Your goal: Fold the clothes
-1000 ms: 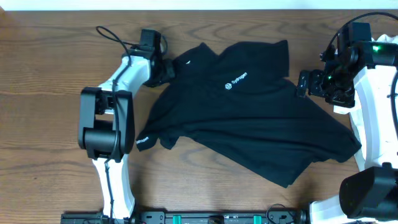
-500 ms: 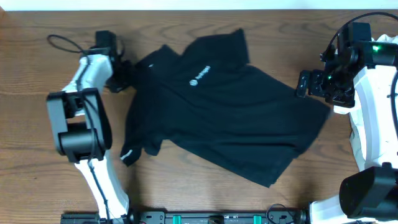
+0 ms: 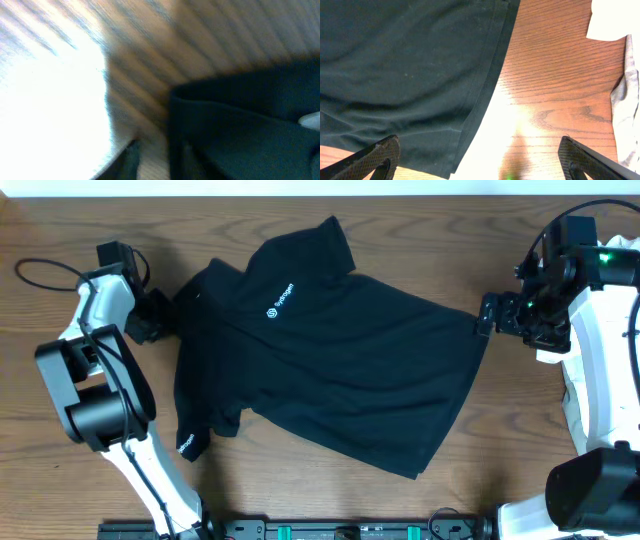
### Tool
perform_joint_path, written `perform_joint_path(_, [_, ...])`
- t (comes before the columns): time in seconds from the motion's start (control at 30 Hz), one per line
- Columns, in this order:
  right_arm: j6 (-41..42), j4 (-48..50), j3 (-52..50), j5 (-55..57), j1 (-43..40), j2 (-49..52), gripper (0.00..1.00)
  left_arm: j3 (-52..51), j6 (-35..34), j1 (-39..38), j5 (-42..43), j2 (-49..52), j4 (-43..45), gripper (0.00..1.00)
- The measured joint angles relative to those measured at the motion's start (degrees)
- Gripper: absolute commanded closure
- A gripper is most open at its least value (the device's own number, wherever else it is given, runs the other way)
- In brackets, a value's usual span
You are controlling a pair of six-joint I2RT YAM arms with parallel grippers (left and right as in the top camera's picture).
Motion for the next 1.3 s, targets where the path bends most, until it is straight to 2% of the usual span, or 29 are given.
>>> perform_joint_path(0.13, [0.0,0.0,0.0,0.0,0.0,0.0,0.01,-1.0,-0.4,-0.2,-1.4,-2.5,0.0,0.48])
perform_joint_path(0.27, [0.0,0.0,0.0,0.0,0.0,0.0,0.01,-1.5,-0.4,-1.8,-1.6,-10.6,0.2,0.39])
perform_joint_path(0.43, [0.0,0.0,0.0,0.0,0.0,0.0,0.01,-1.4,-0.5,-4.7,0.2,-24.7,-0.7,0.16])
perform_joint_path(0.47, [0.0,0.0,0.0,0.0,0.0,0.0,0.01,-1.3,-0.5,-5.2,0.7,-26.9,-1.0,0.06])
perform_joint_path(0.5, [0.0,0.0,0.0,0.0,0.0,0.0,0.01,-1.2,-0.3,-5.6,1.2,-29.1,-1.3,0.02])
perform_joint_path(0.67, [-2.3,3.8,0.0,4.8,0.0,0.0,0.01,-1.2,-0.9,-6.5,2.2,-34.3,-2.5,0.02])
perform_joint_path(0.87, [-3.6,4.8,0.0,8.8,0.0,0.0,0.01,-1.2,-1.0,-6.6,2.1,-34.7,-4.7,0.02])
perform_joint_path(0.93, [-3.6,10.1,0.0,9.2,0.0,0.0,0.01,-1.2,-1.0,-6.6,2.1,-34.7,-4.8,0.02])
perform_joint_path(1.13, [-1.7,17.4,0.0,2.6,0.0,0.0,0.01,-1.2,-1.0,-6.6,2.2,-34.7,-4.8,0.02])
perform_joint_path(1.2, [-1.1,16.7,0.0,0.7,0.0,0.0,0.01,-1.2,-1.0,-6.6,2.2,-34.7,-4.8,0.02])
perform_joint_path(1.23, [-0.4,16.5,0.0,-0.1,0.0,0.0,0.03,-1.2,-1.0,-6.6,2.2,-34.7,-4.8,0.02])
perform_joint_path(1.3, [0.7,16.8,0.0,-1.3,0.0,0.2,0.20,-1.2,-1.0,-6.6,2.1,-34.7,-4.8,0.02])
